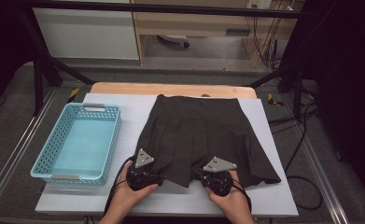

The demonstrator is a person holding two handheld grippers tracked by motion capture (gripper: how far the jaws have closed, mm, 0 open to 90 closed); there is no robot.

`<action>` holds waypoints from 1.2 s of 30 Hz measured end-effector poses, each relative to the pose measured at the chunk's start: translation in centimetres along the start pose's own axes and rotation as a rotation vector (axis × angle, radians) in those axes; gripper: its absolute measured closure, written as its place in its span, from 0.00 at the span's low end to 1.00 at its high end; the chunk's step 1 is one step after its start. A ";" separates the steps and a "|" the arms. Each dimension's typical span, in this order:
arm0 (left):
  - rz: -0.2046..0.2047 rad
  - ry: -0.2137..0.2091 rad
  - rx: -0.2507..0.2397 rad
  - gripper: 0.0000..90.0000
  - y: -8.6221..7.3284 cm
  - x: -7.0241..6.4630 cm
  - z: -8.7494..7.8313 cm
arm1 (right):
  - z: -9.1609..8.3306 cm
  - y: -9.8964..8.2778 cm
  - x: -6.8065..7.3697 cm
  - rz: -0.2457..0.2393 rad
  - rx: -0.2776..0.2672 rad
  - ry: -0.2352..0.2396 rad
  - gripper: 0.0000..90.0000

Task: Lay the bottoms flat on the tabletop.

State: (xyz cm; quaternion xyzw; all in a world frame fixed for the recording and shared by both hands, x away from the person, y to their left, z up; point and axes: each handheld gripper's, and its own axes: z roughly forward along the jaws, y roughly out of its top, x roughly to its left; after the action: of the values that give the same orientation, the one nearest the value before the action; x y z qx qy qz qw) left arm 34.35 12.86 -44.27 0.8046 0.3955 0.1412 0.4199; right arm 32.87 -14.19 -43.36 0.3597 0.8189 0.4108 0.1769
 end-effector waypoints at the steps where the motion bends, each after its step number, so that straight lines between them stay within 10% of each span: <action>1: 0.000 -0.001 0.001 0.31 0.0 0.0 0.0 | 0.0 0.5 -0.4 0.008 -0.011 -0.001 0.93; 9: -0.003 -0.013 0.016 0.31 -0.2 0.0 0.2 | 1.1 2.9 -3.4 0.057 -0.024 -0.056 0.94; 24: -0.006 -0.009 0.015 0.32 -0.6 0.1 0.5 | 3.8 1.6 -7.7 0.153 0.036 -0.121 0.93; 36: -0.003 -0.010 0.008 0.32 -0.7 -0.1 0.1 | 1.1 1.2 -5.2 0.128 -0.036 -0.111 0.56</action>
State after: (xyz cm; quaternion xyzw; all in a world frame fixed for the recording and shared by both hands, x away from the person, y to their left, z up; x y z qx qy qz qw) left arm 33.95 12.95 -44.83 0.8065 0.3950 0.1350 0.4188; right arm 37.57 -16.96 -43.08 0.4301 0.7758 0.4154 0.2017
